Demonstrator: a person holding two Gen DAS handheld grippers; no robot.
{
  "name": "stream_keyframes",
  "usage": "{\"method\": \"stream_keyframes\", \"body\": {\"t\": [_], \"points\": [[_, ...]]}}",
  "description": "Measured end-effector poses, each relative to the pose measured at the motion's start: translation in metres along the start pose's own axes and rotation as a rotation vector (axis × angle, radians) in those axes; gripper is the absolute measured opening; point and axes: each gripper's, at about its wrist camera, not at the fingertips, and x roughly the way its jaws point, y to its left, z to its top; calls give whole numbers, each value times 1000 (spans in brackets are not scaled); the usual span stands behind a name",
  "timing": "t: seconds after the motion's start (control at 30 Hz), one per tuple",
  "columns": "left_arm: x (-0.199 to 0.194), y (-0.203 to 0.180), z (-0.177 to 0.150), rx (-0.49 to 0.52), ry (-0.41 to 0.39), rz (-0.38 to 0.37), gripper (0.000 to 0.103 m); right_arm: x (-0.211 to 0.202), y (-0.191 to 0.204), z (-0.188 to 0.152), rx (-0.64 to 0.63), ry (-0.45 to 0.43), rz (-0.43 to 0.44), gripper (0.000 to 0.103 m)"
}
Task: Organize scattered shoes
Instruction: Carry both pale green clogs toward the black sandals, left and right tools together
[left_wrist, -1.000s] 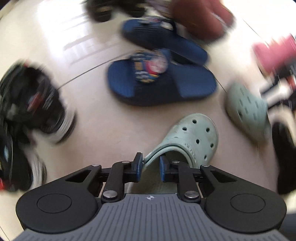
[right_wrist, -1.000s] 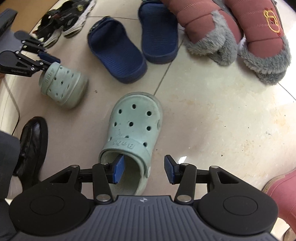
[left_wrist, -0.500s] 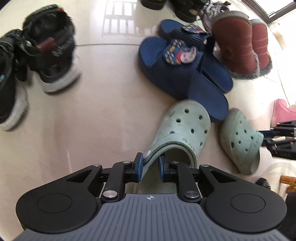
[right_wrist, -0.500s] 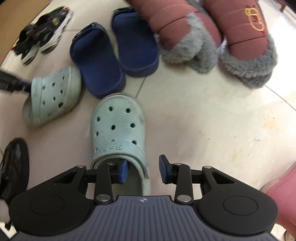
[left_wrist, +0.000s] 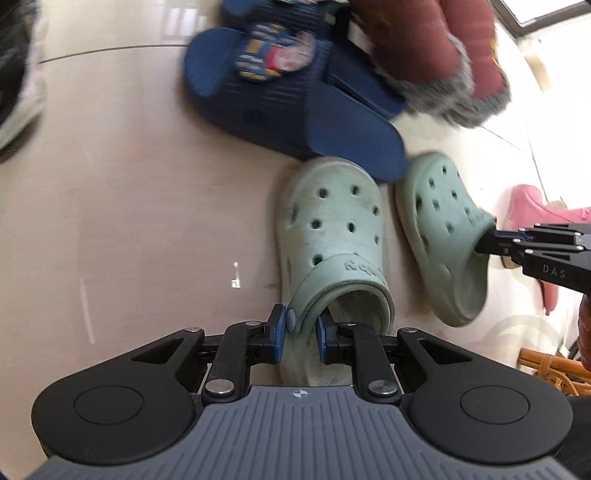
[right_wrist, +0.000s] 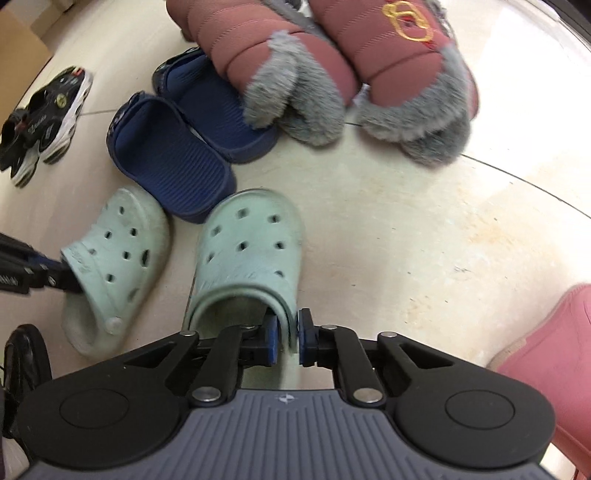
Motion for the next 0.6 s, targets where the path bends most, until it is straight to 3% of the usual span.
{"method": "stream_keyframes", "body": {"t": [0.2, 0.33, 0.43, 0.6], "points": [[25, -37, 1, 65, -10, -52, 19, -13, -11, 0, 37, -29, -25, 12], [26, -41, -1, 133, -17, -61, 22, -24, -15, 0, 56, -51, -21, 12], [13, -37, 0, 189, -35, -78, 27, -36, -17, -2, 58, -75, 12, 12], [-14, -23, 6, 200, -66, -77, 31, -53, -12, -1, 43, -96, 108, 12]]}}
